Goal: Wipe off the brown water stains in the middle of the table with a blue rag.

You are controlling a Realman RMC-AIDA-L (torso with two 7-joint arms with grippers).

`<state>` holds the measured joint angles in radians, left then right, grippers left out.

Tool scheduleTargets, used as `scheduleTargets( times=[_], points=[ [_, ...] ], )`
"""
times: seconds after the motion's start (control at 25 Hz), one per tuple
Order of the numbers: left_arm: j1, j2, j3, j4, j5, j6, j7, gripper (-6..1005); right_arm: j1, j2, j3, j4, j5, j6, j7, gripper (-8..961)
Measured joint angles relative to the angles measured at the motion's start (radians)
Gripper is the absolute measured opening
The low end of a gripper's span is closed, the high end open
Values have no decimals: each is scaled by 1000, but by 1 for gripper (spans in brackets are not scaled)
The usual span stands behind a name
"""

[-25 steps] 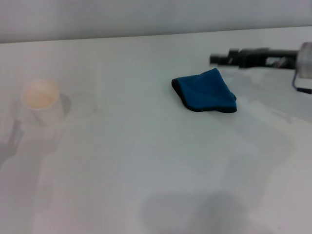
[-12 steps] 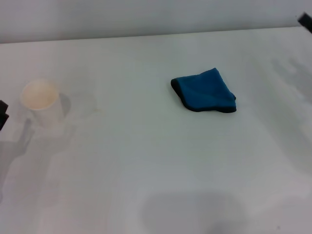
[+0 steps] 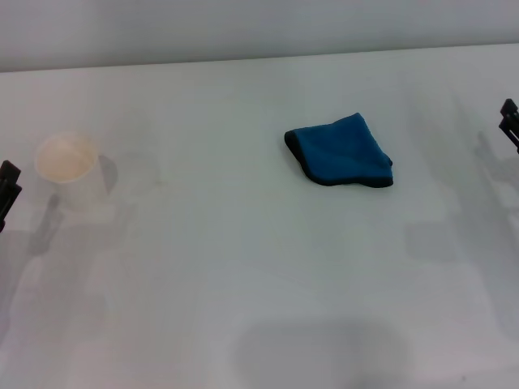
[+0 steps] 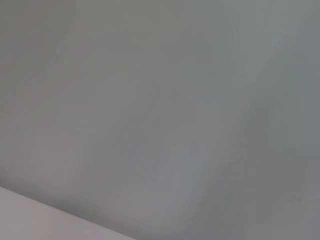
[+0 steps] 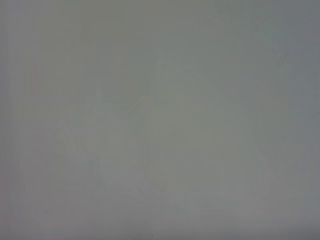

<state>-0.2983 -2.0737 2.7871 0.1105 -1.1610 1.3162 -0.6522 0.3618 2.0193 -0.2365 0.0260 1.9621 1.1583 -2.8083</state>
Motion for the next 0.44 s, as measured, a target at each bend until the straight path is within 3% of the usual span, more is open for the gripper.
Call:
scheduleTargets(
  times=[0.44],
  points=[
    [9, -1, 3, -2, 15, -1, 6, 887, -6, -4, 15, 7, 1, -2, 26, 870]
  ],
)
